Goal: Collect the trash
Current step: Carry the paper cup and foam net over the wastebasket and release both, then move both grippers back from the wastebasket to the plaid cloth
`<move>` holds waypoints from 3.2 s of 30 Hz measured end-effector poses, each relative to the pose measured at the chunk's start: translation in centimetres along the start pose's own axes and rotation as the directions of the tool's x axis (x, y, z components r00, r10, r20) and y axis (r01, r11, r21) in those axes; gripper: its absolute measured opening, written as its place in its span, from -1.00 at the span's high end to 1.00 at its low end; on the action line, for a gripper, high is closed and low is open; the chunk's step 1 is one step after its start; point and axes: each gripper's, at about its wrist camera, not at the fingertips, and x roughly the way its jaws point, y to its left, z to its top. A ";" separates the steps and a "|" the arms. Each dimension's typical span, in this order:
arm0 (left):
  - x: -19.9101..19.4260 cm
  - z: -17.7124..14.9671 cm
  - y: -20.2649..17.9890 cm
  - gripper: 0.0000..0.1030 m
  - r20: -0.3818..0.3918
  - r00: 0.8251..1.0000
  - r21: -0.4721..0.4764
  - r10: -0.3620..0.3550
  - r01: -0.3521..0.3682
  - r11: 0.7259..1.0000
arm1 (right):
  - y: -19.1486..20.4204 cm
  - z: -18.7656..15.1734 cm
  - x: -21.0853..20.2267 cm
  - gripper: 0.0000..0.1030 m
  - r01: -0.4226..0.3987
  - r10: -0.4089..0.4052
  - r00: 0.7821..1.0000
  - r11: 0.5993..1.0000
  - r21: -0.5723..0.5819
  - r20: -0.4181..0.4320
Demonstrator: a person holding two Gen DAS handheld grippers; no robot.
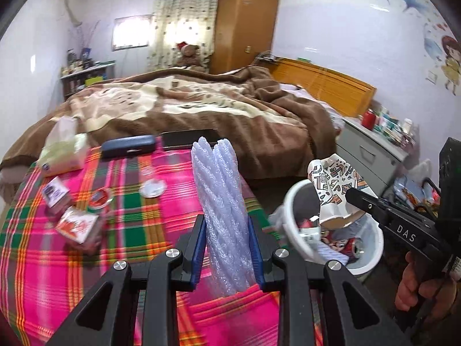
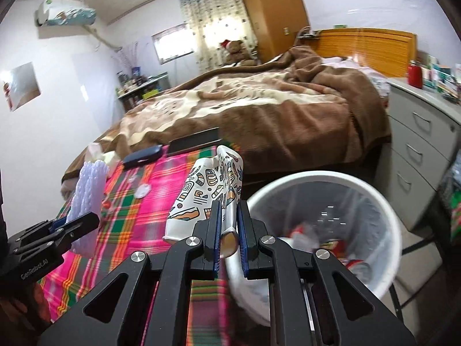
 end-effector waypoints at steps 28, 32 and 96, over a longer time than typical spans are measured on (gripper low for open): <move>9.4 -1.0 -14.7 0.44 -0.181 0.965 0.177 -0.187 0.219 0.960 | -10.1 -2.0 -0.3 0.78 0.259 -0.247 0.963 0.960 0.111 -0.108; 9.8 -1.0 -14.5 0.23 -0.189 0.961 0.156 -0.201 0.231 0.960 | -10.3 -2.0 -0.2 0.72 0.255 -0.243 0.963 0.961 0.102 -0.120; -0.2 -1.8 14.4 -0.09 -0.068 0.978 -0.210 0.195 -0.205 0.956 | 8.7 1.1 6.7 0.06 -0.088 0.068 0.991 0.981 -0.173 -0.118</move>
